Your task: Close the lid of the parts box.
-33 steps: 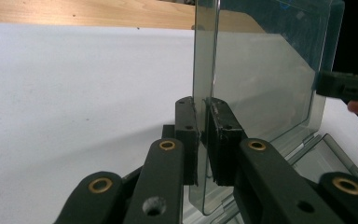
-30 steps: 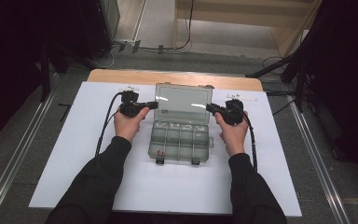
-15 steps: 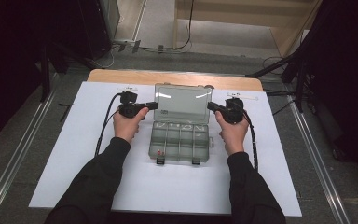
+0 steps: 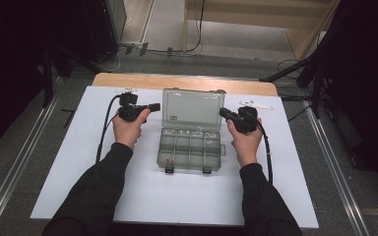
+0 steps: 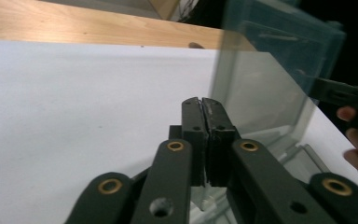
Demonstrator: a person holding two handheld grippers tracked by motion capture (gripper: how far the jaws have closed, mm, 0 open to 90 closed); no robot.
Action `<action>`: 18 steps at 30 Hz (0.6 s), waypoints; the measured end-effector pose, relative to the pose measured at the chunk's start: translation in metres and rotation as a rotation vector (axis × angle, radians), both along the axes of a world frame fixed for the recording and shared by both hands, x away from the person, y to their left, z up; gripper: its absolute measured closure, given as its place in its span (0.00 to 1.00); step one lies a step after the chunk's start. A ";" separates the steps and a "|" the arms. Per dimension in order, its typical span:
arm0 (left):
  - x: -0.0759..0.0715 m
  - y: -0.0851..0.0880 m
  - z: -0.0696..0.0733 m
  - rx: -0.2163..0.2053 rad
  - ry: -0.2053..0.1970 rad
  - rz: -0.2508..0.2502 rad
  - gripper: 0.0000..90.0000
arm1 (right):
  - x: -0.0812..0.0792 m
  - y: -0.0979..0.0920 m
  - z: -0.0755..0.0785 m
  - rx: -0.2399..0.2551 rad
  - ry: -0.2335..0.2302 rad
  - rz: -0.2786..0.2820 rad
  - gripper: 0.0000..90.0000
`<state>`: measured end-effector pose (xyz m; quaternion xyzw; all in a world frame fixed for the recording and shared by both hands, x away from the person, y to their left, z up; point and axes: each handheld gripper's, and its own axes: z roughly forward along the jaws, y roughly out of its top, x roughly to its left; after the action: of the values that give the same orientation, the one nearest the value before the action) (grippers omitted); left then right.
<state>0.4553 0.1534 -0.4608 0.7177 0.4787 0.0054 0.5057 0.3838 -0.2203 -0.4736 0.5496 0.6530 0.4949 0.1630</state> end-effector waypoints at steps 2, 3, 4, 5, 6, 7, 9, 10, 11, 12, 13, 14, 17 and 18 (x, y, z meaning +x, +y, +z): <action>0.005 -0.001 -0.003 -0.003 0.018 0.012 1.00 | 0.000 0.000 0.000 -0.011 -0.007 0.002 0.95; 0.007 -0.003 -0.005 -0.001 0.028 0.011 1.00 | -0.001 0.000 0.000 -0.012 -0.007 0.002 0.95; 0.009 -0.005 -0.006 0.011 0.023 0.006 1.00 | -0.001 0.000 0.000 -0.014 -0.009 0.002 0.95; 0.011 -0.009 -0.008 0.029 0.020 0.005 1.00 | -0.002 0.001 0.000 -0.011 -0.011 0.002 0.95; 0.013 -0.012 -0.010 0.043 0.023 0.000 1.00 | -0.002 0.000 0.000 -0.012 -0.017 0.004 0.95; 0.014 -0.014 -0.011 0.040 0.034 -0.002 1.00 | -0.003 0.000 0.000 -0.005 -0.021 0.002 0.95; 0.016 -0.017 -0.011 0.020 0.039 -0.004 1.00 | -0.004 0.000 0.000 -0.011 -0.031 0.003 0.95; 0.017 -0.019 -0.011 0.007 0.041 -0.010 1.00 | -0.005 0.000 0.000 -0.011 -0.030 0.004 0.95; 0.018 -0.020 -0.011 0.001 0.045 -0.012 1.00 | -0.006 0.000 0.000 -0.015 -0.037 0.008 0.95; 0.018 -0.022 -0.011 -0.003 0.045 -0.021 1.00 | -0.007 -0.001 0.000 -0.019 -0.043 0.012 0.95; 0.018 -0.023 -0.010 0.001 0.044 -0.033 1.00 | -0.007 -0.001 0.000 -0.020 -0.049 0.017 0.94; 0.018 -0.024 -0.010 0.005 0.039 -0.041 1.00 | -0.008 -0.001 0.000 -0.019 -0.047 0.019 0.94; 0.018 -0.024 -0.009 -0.012 0.042 -0.052 1.00 | -0.009 -0.002 -0.001 -0.019 -0.058 0.021 0.94; 0.018 -0.024 -0.009 -0.016 0.044 -0.057 1.00 | -0.009 -0.003 -0.002 -0.014 -0.061 0.023 0.94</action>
<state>0.4729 0.1295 -0.4703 0.7269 0.4689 -0.0286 0.5009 0.3743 -0.2229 -0.4753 0.5257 0.6574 0.5086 0.1812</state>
